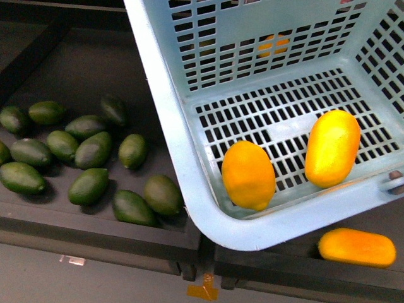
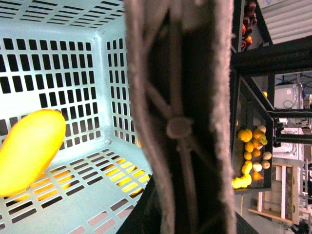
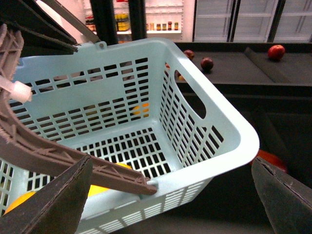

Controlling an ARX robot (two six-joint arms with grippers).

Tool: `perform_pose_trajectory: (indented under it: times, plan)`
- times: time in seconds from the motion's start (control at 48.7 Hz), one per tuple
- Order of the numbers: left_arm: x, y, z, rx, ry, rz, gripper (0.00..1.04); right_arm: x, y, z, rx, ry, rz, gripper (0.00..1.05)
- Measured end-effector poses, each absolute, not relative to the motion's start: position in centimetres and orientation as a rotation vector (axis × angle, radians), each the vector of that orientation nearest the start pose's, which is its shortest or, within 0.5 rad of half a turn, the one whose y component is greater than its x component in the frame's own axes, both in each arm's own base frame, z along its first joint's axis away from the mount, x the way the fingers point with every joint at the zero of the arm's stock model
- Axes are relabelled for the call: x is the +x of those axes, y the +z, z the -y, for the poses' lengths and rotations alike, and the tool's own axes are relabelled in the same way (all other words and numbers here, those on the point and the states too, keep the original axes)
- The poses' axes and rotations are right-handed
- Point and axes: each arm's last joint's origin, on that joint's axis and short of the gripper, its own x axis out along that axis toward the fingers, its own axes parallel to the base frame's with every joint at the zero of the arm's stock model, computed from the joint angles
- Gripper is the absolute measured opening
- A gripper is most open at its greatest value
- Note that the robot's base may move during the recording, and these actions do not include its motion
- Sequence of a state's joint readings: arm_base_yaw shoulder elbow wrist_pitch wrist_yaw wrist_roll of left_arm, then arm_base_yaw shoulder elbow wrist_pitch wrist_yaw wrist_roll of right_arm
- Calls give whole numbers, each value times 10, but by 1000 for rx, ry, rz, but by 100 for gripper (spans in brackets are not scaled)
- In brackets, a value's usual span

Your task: Pick lemon and mango into basket

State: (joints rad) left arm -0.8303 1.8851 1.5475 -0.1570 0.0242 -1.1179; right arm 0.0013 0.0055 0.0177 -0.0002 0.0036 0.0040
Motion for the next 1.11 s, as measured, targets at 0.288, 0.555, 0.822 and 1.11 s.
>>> perform_pose_trajectory:
  times: [0.288, 0.555, 0.822, 1.11]
  plan:
    - [299, 284, 320, -818, -447, -838, 5, 97, 169, 0, 4, -2, 14, 96]
    - [299, 284, 319, -822, -455, -847, 5, 97, 169, 0, 3, 0, 13, 96]
    - [300, 284, 319, -820, -448, -840, 5, 97, 169, 0, 3, 0, 14, 96]
    - [300, 284, 319, -821, -451, -843, 5, 97, 169, 0, 3, 0, 12, 96]
